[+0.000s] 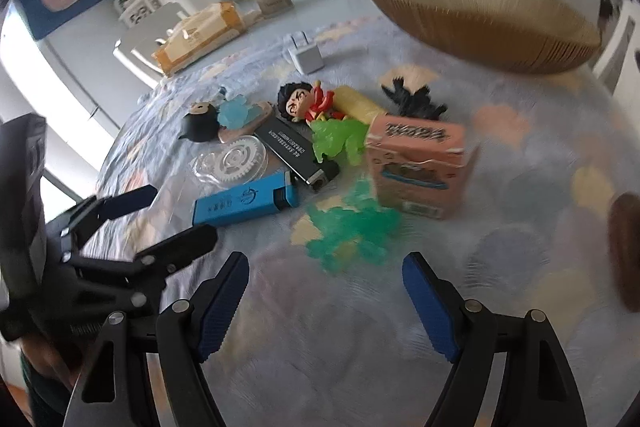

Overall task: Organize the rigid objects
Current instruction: 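Grasp the clear plastic cup with left tool while right tool grasps green frog toy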

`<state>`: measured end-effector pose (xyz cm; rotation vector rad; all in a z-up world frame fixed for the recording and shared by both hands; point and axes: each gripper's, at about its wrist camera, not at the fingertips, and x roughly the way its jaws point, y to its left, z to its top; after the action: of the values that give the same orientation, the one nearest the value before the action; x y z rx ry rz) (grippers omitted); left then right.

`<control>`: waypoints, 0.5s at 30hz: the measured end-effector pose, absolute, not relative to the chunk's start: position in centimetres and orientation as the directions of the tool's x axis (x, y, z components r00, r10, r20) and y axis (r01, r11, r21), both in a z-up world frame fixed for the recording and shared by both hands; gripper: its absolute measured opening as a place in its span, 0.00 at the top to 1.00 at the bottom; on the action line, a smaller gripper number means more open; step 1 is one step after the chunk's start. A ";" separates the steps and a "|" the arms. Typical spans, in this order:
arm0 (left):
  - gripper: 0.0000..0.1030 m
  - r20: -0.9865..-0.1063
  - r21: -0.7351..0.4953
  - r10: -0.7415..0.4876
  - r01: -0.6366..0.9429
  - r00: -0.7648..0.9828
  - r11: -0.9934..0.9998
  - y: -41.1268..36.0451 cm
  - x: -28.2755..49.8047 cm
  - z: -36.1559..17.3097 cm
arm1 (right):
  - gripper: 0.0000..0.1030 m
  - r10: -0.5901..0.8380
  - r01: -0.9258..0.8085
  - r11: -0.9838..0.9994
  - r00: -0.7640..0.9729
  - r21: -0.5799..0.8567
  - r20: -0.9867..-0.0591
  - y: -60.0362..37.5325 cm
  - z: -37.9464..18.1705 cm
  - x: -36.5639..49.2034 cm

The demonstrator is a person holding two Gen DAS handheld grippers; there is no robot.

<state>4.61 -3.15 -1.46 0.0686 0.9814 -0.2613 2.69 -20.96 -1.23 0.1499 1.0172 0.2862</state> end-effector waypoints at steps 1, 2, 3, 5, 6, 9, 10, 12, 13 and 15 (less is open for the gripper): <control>0.37 -0.829 -0.085 -0.207 0.249 0.519 0.965 -2.9 4.8 -1.6 | 0.34 0.290 -0.157 0.957 0.504 0.243 -0.814 -20.7 -1.2 2.8; 0.41 -0.824 -0.098 -0.217 0.246 0.523 0.964 -2.7 5.0 -1.7 | 0.39 0.274 -0.145 0.962 0.516 0.232 -0.812 -20.5 -1.3 3.0; 0.50 -0.822 -0.115 -0.230 0.243 0.521 0.963 -2.4 5.0 -1.7 | 0.41 0.254 -0.134 0.967 0.532 0.216 -0.808 -20.4 -1.3 3.1; 0.58 -0.821 -0.131 -0.242 0.243 0.518 0.961 -2.1 4.9 -1.6 | 0.57 0.206 -0.123 0.978 0.553 0.166 -0.807 -20.3 -1.4 2.9; 0.60 -0.820 -0.127 -0.239 0.242 0.520 0.962 -1.8 4.6 -1.5 | 0.62 0.207 -0.133 0.978 0.554 0.160 -0.806 -20.3 -1.3 2.8; 0.64 -0.817 -0.129 -0.243 0.245 0.524 0.961 -1.1 4.1 -1.4 | 0.64 0.249 -0.199 0.966 0.544 0.165 -0.801 -20.9 -1.2 2.0; 0.64 -0.815 -0.135 -0.250 0.249 0.523 0.959 -0.8 3.8 -1.4 | 0.64 0.259 -0.220 0.962 0.544 0.163 -0.798 -21.1 -1.2 1.5; 0.64 -0.816 -0.145 -0.264 0.260 0.514 0.955 -0.3 3.4 -1.4 | 0.64 0.325 -0.309 0.934 0.514 0.182 -0.794 -21.3 -1.2 0.6; 0.64 -0.817 -0.145 -0.264 0.261 0.512 0.954 -0.1 3.2 -1.5 | 0.64 0.352 -0.350 0.918 0.493 0.189 -0.796 -21.4 -1.2 0.1; 0.64 -0.818 -0.147 -0.265 0.260 0.511 0.955 0.3 3.1 -1.8 | 0.64 0.342 -0.391 0.908 0.482 0.151 -0.806 -21.7 -1.2 -0.9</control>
<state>3.08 0.25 -1.75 -0.0055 0.9853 -0.3154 -0.94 -21.67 -1.16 -0.0558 0.9696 0.4474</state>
